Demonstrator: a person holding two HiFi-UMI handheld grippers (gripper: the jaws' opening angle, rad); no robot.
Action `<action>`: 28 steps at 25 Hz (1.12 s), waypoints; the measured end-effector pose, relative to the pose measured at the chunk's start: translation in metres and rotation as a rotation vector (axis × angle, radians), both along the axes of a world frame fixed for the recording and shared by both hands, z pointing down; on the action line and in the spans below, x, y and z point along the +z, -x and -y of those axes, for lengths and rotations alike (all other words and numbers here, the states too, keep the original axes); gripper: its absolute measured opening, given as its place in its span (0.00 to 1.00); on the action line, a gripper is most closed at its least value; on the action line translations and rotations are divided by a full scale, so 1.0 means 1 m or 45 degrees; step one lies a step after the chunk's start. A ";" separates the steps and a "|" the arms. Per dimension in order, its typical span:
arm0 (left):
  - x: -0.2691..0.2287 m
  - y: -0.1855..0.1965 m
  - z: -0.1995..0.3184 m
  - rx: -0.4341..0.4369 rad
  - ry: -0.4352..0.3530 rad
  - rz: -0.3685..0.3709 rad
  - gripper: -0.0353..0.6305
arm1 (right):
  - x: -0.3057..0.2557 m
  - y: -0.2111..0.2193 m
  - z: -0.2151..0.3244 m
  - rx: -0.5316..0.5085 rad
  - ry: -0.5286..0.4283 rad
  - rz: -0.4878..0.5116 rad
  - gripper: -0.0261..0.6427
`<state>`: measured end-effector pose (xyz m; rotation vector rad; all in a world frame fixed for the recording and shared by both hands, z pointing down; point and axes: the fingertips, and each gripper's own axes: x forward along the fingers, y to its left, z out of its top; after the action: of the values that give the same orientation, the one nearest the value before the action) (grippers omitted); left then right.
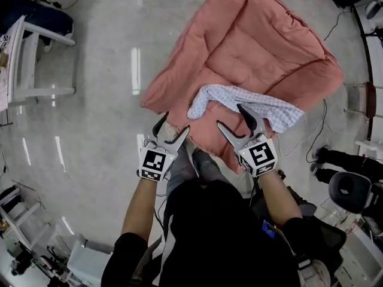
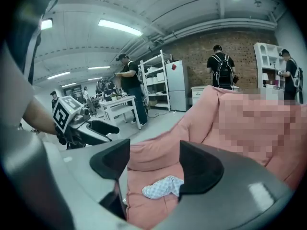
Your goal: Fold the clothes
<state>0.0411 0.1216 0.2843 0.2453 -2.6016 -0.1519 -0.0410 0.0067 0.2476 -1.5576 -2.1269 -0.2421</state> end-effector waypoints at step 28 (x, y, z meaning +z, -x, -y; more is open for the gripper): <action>0.315 -0.012 0.066 0.507 0.201 -0.470 0.38 | 0.141 -0.013 0.062 0.254 -0.062 -0.223 0.50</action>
<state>0.0534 0.0552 0.5997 0.6087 -2.1380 0.1371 -0.0278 -0.0554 0.3886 -1.2792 -2.1027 -0.0857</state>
